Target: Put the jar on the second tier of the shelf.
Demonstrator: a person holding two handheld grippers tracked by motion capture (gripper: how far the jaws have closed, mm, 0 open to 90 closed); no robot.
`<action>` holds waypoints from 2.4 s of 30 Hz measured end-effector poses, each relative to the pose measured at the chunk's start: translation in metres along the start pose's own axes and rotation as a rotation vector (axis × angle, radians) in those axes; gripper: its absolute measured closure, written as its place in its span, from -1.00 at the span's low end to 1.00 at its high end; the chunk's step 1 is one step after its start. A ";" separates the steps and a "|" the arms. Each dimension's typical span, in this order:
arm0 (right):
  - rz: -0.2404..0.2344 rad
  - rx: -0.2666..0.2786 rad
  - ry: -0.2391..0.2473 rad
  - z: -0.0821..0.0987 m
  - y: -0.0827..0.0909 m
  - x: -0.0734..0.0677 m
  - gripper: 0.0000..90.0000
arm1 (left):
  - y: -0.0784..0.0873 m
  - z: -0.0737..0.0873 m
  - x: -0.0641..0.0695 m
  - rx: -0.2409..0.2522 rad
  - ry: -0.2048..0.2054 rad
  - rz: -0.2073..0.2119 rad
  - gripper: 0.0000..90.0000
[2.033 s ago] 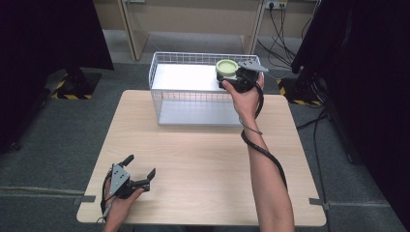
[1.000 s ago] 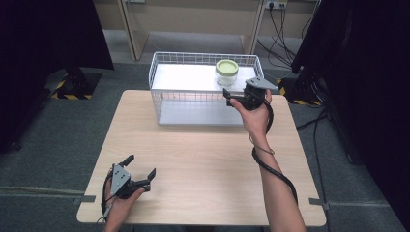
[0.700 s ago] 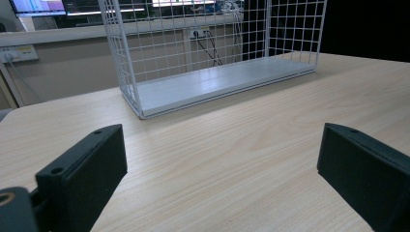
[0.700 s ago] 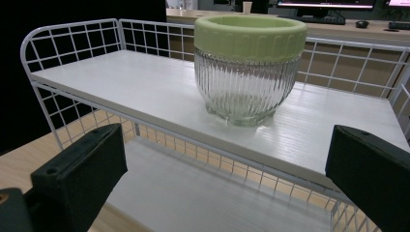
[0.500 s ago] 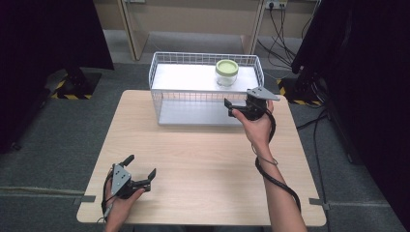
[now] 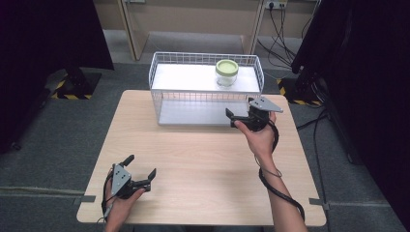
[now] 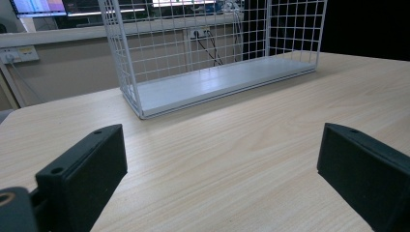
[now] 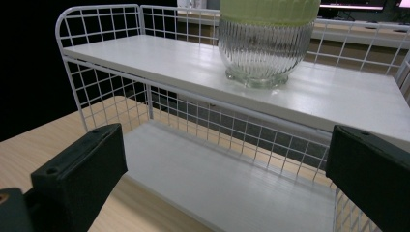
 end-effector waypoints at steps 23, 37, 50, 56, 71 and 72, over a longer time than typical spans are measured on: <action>-0.010 -0.031 0.026 0.042 0.042 -0.013 -0.97 | 0.000 0.000 0.001 0.001 -0.004 -0.004 -0.93; 0.007 -0.056 0.015 0.070 0.069 -0.013 -0.97 | 0.000 0.000 0.000 0.002 0.000 -0.004 -0.93; 0.031 -0.083 0.012 0.096 0.090 -0.014 -0.97 | 0.000 0.000 0.000 0.003 0.000 -0.005 -0.93; 0.041 -0.097 0.000 0.111 0.097 -0.015 -0.97 | 0.000 0.000 0.000 0.003 -0.003 -0.006 -0.93; 0.076 -0.131 -0.016 0.137 0.116 -0.012 -0.97 | 0.000 0.000 0.001 0.003 -0.005 -0.009 -0.93; 0.079 -0.134 -0.018 0.139 0.117 -0.012 -0.97 | 0.000 0.000 0.001 0.003 -0.005 -0.009 -0.93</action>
Point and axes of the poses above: each handheld gripper's, and its own axes: y roughly backward along the jaws, z roughly out of its underside, x roughly to its right, the point moved 1 cm from there along -y, roughly forward along the jaws, and after that the axes turned 15 degrees about y, right-handed, at the moved point
